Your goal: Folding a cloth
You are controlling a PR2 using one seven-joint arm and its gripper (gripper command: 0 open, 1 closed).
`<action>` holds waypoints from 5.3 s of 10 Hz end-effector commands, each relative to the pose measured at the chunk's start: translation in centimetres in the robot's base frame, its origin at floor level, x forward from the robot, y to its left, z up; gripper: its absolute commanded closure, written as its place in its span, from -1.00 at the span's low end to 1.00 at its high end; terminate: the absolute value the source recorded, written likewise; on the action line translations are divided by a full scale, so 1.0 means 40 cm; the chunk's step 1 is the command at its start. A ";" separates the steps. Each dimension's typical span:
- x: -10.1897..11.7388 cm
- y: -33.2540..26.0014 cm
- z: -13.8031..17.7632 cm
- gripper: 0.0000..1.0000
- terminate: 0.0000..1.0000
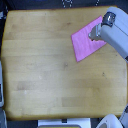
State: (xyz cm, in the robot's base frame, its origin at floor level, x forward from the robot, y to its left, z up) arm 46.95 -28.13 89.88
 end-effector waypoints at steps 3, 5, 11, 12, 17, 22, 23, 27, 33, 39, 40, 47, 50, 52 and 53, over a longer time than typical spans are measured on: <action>0.032 -0.018 -0.014 -1.00 -1.00; 0.088 -0.039 -0.024 -1.00 -1.00; 0.203 -0.079 -0.034 -1.00 -1.00; 0.214 -0.098 -0.056 -1.00 -1.00; 0.275 -0.183 -0.135 -1.00 -1.00; 0.319 -0.287 -0.198 -1.00 -1.00; 0.314 -0.307 -0.228 -1.00 -1.00; 0.315 -0.313 -0.275 -1.00 -1.00; 0.274 -0.279 -0.329 -1.00 -1.00; 0.261 -0.254 -0.389 -1.00 -1.00; 0.264 -0.252 -0.393 -1.00 -1.00; 0.274 -0.208 -0.415 1.00 -1.00; 0.243 -0.194 -0.442 1.00 -1.00; 0.236 -0.186 -0.450 1.00 -1.00; 0.244 -0.183 -0.449 1.00 -1.00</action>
State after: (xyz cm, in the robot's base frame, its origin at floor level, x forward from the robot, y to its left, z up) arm 57.25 -36.42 73.04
